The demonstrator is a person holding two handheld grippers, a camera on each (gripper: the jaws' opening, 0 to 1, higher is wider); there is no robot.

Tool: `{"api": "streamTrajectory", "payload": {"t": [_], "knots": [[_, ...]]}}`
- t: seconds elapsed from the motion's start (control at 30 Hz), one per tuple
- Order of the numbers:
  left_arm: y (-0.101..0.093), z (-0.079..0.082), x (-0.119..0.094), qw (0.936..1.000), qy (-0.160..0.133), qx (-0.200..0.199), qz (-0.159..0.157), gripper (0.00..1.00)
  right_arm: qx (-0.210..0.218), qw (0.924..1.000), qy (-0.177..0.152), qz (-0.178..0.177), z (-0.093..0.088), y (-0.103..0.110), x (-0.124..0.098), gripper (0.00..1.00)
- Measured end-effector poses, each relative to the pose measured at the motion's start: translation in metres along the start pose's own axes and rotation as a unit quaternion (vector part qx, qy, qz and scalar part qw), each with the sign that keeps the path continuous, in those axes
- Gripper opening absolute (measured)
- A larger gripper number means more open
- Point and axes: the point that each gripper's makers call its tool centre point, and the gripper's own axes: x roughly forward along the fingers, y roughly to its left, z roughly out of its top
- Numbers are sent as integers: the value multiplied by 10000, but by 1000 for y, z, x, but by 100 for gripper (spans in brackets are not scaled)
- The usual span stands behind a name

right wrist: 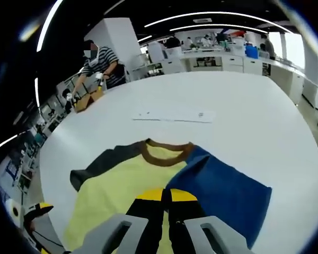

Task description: Fold the garment on the visible template until the final outline fits inside the template.

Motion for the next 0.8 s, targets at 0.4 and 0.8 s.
{"api": "streamTrajectory", "payload": {"t": [0.4, 0.8], "knots": [[-2, 0, -1, 10000, 8, -36, 30, 99, -188, 9997, 98, 153, 2, 21, 14, 0], [6, -4, -5, 9999, 26, -72, 90, 99, -429, 9983, 46, 390, 9, 48, 22, 0]]}}
